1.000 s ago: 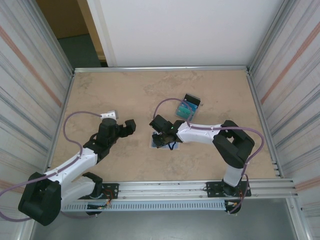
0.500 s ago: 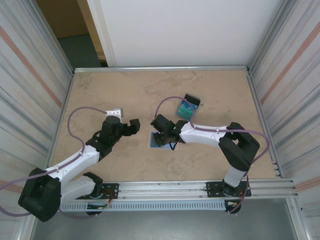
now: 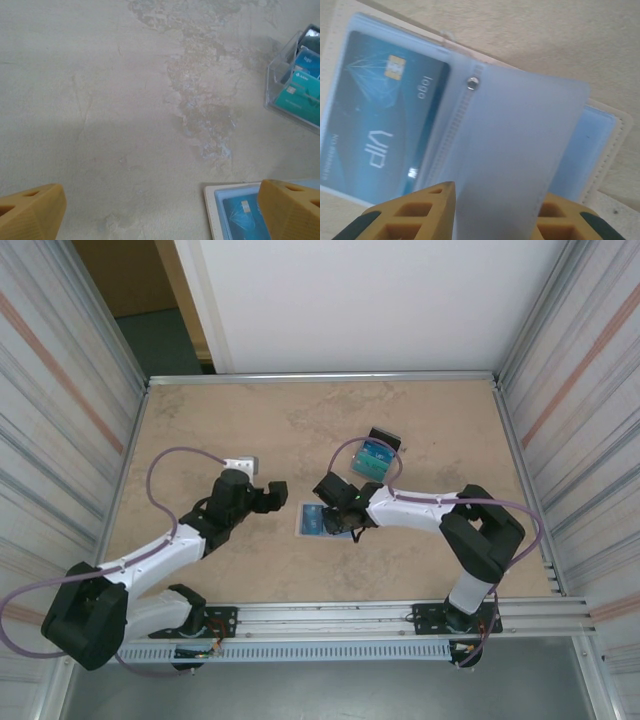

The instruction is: Take the credit cards out of the card holder

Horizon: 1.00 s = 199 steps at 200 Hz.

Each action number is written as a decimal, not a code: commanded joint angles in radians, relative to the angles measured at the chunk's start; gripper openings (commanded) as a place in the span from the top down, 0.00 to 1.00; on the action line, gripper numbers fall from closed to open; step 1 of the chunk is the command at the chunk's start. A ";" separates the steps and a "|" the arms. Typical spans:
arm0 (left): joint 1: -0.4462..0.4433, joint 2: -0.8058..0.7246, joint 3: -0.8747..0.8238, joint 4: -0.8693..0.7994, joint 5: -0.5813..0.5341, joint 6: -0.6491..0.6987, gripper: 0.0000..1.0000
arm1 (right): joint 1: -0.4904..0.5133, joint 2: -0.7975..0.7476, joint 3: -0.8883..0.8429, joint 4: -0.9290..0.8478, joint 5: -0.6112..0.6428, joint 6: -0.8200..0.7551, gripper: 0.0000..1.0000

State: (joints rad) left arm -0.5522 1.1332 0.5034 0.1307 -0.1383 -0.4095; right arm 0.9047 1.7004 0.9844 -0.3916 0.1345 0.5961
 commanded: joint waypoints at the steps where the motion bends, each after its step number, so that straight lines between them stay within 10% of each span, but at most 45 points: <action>1: -0.012 0.009 0.026 -0.003 0.006 0.031 0.01 | -0.025 -0.040 -0.025 0.001 0.001 0.024 0.70; 199: -0.082 0.114 0.093 -0.052 0.007 0.150 0.01 | -0.158 -0.256 -0.064 -0.032 -0.020 0.029 0.68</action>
State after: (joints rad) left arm -0.5961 1.2217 0.5598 0.1127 -0.1146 -0.3286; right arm 0.7742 1.4872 0.9436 -0.4271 0.1596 0.5957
